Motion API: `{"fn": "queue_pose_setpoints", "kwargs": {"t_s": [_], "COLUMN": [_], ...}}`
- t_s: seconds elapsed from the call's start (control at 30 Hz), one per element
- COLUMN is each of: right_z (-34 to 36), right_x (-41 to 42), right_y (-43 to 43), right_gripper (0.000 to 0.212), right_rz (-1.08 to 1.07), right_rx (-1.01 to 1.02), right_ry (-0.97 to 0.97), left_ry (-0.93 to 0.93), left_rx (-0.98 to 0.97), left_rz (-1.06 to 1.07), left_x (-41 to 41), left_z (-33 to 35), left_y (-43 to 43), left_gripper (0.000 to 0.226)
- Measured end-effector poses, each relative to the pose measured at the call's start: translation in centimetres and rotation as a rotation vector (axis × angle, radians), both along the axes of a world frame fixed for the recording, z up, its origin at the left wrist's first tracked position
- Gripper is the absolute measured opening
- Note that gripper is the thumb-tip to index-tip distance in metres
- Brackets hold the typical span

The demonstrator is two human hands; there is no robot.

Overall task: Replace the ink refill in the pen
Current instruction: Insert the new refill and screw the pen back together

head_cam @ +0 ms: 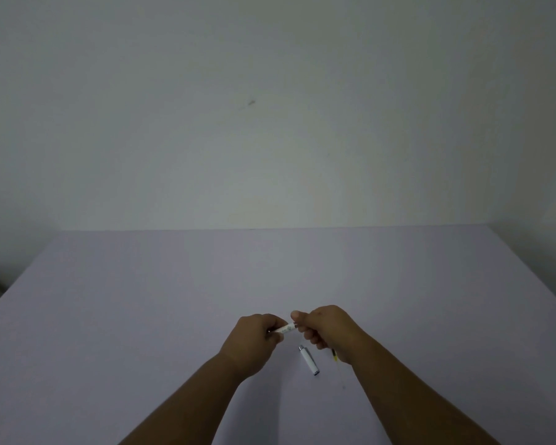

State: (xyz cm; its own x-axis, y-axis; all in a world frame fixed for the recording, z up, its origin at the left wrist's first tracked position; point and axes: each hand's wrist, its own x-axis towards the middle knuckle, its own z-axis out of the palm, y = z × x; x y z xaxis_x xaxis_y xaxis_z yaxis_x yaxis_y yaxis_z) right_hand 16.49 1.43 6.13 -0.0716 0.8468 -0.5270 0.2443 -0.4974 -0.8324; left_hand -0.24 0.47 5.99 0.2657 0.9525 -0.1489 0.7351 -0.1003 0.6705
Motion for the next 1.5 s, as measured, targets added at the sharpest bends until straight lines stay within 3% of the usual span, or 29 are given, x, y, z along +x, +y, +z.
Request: {"fn": "queue_pose_setpoints", "kwargs": {"t_s": [0.07, 0.17, 0.37, 0.5, 0.67, 0.77, 1.1, 1.4, 1.5], "right_z": [-0.1, -0.3, 0.0, -0.3, 0.0, 0.0, 0.3, -0.1, -1.4], "right_x": [0.0, 0.3, 0.2, 0.5, 0.4, 0.5, 0.4, 0.5, 0.3], "right_y": [0.0, -0.2, -0.3, -0.5, -0.6, -0.6, -0.3, 0.1, 0.2], "right_gripper": [0.028, 0.006, 0.031, 0.006, 0.028, 0.005, 0.015, 0.012, 0.027], "right_rz": [-0.011, -0.026, -0.006, 0.019, 0.027, 0.014, 0.011, -0.021, -0.087], "right_rx": [0.005, 0.073, 0.037, 0.091, 0.049, 0.086, 0.018, -0.025, -0.013], "right_ry": [-0.01, 0.087, -0.047, 0.052, -0.039, 0.066, 0.019, 0.066, 0.005], "left_ry": [-0.008, -0.014, -0.024, -0.026, -0.037, -0.034, -0.013, -0.035, -0.065], "left_rx": [0.006, -0.006, 0.006, -0.002, -0.011, -0.012, 0.005, -0.03, -0.082], "left_rz": [0.006, 0.016, 0.005, 0.022, 0.029, 0.031, 0.009, 0.06, 0.128], "left_x": [0.0, 0.0, 0.2, 0.1, -0.1, -0.1, 0.2, 0.4, 0.2], "left_z": [0.0, 0.1, 0.1, 0.2, 0.2, 0.4, 0.1, -0.4, -0.8], "left_y": [0.0, 0.0, -0.4, -0.3, -0.5, -0.5, -0.8, -0.7, -0.6], "left_gripper": [0.022, 0.022, 0.02, 0.02, 0.02, 0.021, 0.021, 0.019, 0.019]}}
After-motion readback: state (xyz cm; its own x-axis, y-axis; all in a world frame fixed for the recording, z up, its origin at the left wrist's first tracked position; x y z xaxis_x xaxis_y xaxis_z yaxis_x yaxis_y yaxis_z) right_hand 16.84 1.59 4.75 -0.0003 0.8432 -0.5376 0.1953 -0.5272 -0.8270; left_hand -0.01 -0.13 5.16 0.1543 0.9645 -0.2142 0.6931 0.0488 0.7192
